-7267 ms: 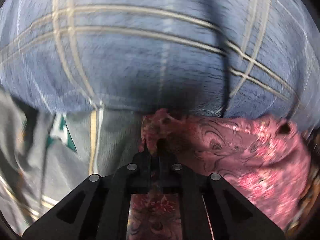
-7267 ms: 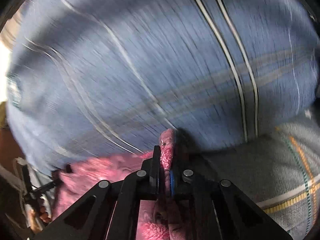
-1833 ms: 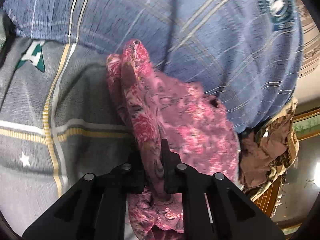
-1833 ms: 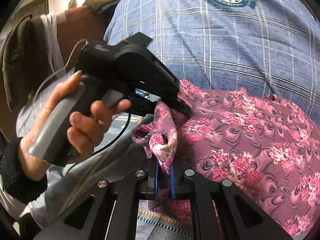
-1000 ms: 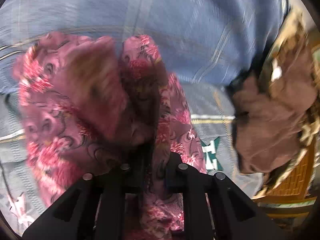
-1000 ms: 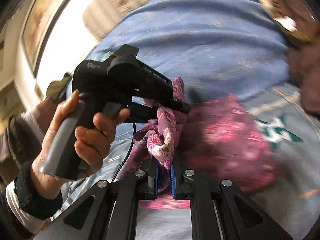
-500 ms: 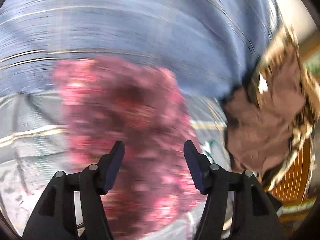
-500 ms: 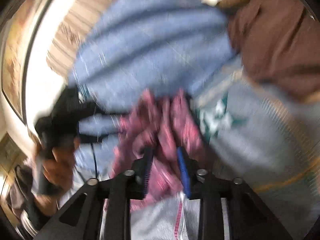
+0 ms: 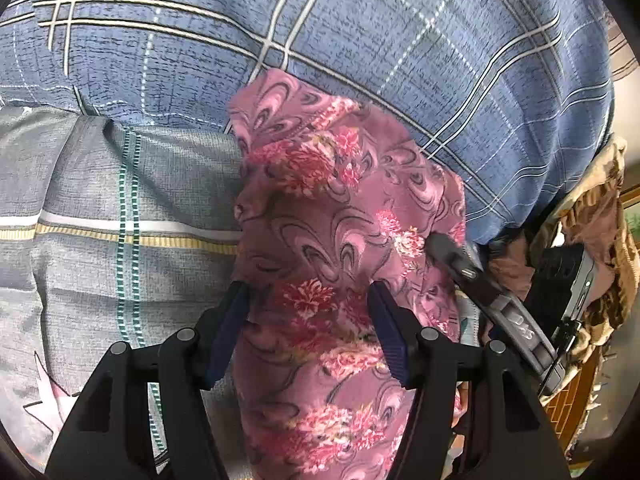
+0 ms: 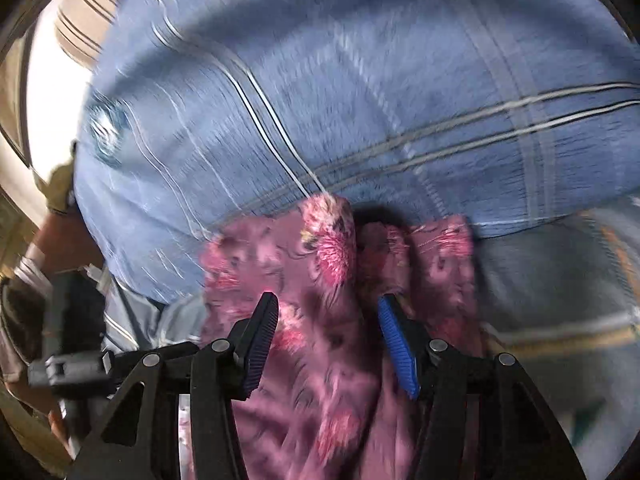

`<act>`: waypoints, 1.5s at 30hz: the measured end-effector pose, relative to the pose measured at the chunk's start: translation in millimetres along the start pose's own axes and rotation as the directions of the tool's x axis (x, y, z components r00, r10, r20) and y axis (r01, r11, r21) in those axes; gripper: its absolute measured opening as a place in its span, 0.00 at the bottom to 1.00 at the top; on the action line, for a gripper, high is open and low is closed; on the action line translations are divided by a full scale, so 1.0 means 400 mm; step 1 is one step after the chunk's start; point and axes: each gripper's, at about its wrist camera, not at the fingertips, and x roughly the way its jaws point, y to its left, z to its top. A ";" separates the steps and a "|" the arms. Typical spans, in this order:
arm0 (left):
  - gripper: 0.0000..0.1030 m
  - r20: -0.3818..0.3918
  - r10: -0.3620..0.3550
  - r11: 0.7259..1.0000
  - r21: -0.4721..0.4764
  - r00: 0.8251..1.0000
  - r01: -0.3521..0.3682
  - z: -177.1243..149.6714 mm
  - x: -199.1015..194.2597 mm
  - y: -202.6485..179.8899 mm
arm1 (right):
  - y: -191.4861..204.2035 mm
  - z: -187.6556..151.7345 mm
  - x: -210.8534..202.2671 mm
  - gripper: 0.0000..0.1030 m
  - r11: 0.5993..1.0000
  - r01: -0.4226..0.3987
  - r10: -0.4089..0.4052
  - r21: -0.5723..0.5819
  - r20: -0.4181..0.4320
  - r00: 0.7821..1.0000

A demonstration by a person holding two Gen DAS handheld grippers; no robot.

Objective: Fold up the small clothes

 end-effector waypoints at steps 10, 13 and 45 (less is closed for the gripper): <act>0.61 0.018 0.035 0.996 0.082 0.999 -0.036 -0.019 0.051 -0.060 | -0.113 -0.007 -0.061 0.05 0.990 0.136 -0.137 0.026 0.051 0.989; 0.61 -0.005 0.039 0.998 0.048 0.999 -0.039 -0.025 0.067 -0.053 | -0.134 -0.020 -0.042 0.06 0.988 0.141 -0.142 0.064 0.024 0.990; 0.61 0.080 0.225 0.948 0.212 0.971 -0.237 -0.380 -0.030 -0.120 | -0.082 -0.295 -0.330 0.26 0.994 0.099 -0.101 0.035 0.064 0.993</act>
